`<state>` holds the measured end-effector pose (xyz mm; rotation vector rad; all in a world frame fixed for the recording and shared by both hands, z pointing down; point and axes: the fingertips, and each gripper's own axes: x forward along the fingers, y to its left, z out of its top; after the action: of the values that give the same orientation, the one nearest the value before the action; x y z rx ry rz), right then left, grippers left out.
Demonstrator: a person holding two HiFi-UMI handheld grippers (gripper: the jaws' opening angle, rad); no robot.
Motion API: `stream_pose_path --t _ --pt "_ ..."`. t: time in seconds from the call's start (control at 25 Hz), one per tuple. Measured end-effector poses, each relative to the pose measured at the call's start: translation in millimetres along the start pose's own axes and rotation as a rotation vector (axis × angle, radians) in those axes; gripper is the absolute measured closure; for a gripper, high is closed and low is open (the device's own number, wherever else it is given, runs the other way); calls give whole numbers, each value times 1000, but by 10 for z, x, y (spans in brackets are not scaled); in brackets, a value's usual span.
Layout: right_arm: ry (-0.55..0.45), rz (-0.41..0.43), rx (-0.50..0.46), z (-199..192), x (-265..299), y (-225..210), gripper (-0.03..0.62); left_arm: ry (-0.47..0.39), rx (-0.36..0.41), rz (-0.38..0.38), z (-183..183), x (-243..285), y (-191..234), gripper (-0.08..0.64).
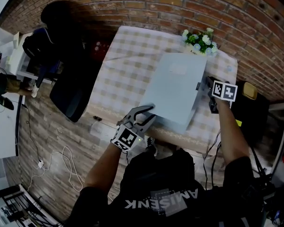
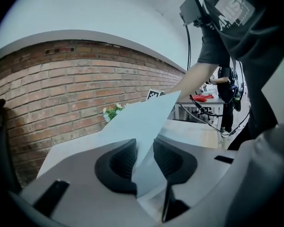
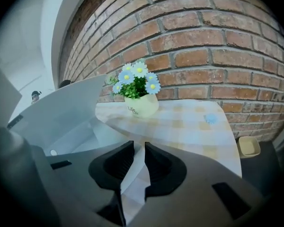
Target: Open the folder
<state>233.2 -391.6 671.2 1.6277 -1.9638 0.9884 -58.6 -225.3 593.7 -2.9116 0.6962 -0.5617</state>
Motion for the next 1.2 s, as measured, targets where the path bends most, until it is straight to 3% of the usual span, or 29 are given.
stream_pose_path --t 0.4,0.92,1.2 --pt "8 -8 -11 4 11 31 511 -18 -24 -9 50 48 115 476" --pt "11 -39 -23 23 -10 26 516 -187 -540 207 10 -590 552 537" --pt "14 -52 -33 26 -11 19 517 -219 -826 343 -350 -879 564 541"
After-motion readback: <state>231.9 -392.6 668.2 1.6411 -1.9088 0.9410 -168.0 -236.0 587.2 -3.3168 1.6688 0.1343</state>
